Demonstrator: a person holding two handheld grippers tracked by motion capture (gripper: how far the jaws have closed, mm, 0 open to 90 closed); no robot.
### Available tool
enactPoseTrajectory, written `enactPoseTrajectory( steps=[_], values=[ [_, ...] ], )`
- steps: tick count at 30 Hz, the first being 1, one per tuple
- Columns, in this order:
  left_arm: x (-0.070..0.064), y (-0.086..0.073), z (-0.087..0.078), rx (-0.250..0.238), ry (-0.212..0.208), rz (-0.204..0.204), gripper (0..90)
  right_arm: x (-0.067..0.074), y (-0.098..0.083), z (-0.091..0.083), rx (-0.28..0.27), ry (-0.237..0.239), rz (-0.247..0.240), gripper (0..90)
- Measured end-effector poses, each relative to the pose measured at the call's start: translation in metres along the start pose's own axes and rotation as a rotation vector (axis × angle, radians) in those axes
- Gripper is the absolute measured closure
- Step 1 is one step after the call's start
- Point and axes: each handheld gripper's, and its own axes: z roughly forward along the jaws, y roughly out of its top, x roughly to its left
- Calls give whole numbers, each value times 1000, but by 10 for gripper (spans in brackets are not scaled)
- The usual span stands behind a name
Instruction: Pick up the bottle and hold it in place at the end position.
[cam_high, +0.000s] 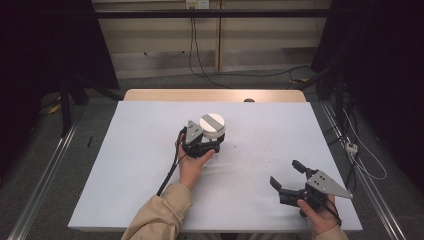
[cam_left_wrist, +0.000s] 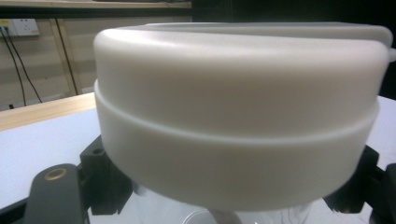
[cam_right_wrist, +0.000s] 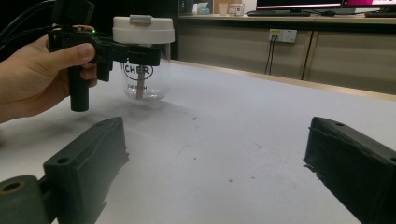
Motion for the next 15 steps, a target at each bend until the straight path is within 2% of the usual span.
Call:
enactPoseTrajectory(
  steps=[2,3,6,10,14,15],
  values=[
    [-1,0,2,3,-1,-8,185,0,0,0,1,-3,2,51],
    [-1,0,3,6,0,4,186,-1,-1,0,2,1,-8,51],
    [-3,-1,5,12,-3,2,186,-1,-1,-1,3,0,-7,51],
    [-3,-4,8,24,4,18,186,-1,-1,-2,1,-5,-4,51],
    [-3,-5,9,25,4,-3,186,-1,-1,-2,2,-6,0,51],
    [-2,-5,9,24,3,2,186,-1,-1,-2,1,-4,-1,51]
  ],
)
